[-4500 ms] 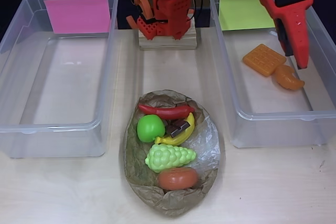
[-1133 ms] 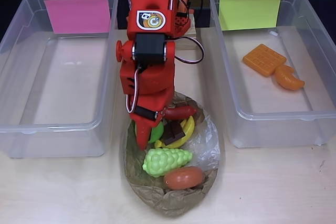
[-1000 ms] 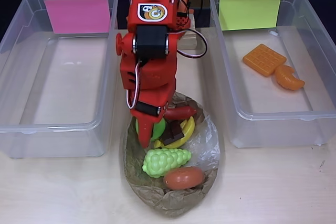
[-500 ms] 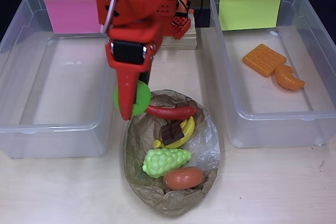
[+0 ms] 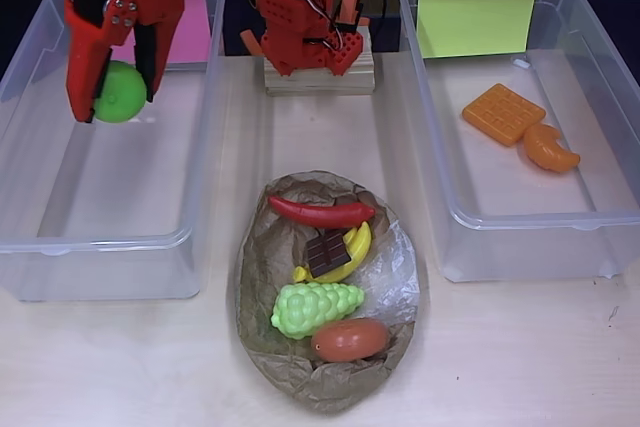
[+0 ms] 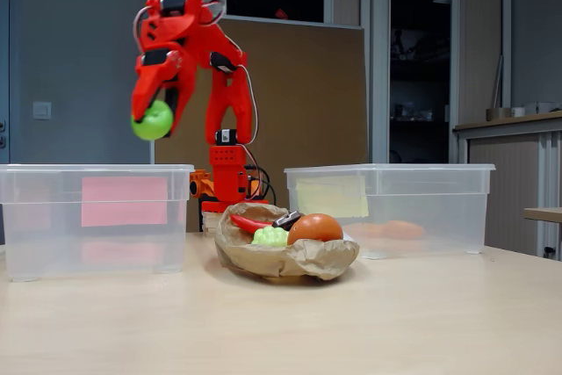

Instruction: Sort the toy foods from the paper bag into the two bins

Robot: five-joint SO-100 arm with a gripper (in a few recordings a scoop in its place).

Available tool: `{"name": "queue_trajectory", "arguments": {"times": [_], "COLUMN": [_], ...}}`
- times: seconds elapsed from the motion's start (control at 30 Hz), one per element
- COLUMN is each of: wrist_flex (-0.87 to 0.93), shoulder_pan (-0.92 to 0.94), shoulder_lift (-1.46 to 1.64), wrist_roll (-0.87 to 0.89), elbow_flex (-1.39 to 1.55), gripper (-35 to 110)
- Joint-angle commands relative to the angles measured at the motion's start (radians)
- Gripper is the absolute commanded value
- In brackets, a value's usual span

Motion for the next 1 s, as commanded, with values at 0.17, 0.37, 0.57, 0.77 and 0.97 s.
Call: {"name": "queue_trajectory", "arguments": {"times": [0.17,0.37,0.57,0.77,0.97], "wrist_flex": [-0.202,-0.281,-0.331,-0.356,-0.357], "shoulder_pan": [0.224,0.307,0.327,0.331,0.319], "shoulder_lift": [0.138,0.167,0.186,0.212,0.249], "wrist_roll": [-0.041,-0.074,-0.11,-0.133,-0.138], "elbow_flex": [0.275,0.382,0.453,0.505,0.543], "gripper": [23,24,36,42,46]}}
